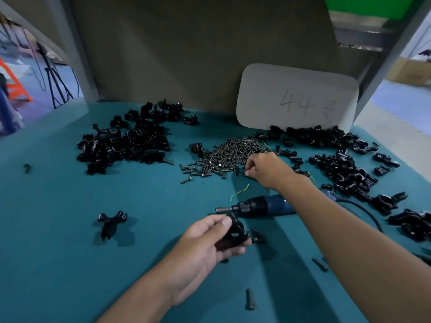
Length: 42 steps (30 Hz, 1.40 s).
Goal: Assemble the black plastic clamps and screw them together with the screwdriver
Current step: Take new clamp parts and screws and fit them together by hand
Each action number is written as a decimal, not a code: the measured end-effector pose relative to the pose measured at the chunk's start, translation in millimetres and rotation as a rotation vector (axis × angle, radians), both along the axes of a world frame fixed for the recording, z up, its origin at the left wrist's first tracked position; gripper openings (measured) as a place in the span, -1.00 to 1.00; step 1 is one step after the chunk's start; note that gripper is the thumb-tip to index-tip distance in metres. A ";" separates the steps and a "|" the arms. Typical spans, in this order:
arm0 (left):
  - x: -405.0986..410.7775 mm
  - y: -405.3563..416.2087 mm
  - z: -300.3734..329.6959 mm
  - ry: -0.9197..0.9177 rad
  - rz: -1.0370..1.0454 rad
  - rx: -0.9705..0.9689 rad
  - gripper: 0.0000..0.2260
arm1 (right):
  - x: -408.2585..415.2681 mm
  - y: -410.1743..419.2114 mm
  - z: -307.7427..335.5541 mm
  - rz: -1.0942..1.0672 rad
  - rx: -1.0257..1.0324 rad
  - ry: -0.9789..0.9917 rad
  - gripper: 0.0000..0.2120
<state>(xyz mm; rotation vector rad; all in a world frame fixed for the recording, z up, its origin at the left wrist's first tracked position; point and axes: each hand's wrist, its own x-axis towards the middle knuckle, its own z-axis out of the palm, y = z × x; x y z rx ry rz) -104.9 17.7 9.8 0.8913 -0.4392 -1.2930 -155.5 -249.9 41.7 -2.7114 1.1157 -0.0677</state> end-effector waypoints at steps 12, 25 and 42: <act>0.2 -0.2 1.0 -0.248 0.081 0.019 -0.64 | 3.8 12.7 4.1 0.052 -0.118 0.076 -0.92; 1.1 -2.0 -1.5 -0.188 0.079 0.012 -0.60 | -26.8 61.1 28.7 0.066 0.022 -0.399 -0.90; -0.1 -2.8 -8.9 -0.278 0.032 -0.062 -0.63 | -105.9 165.3 -4.7 0.198 0.171 -0.863 -0.96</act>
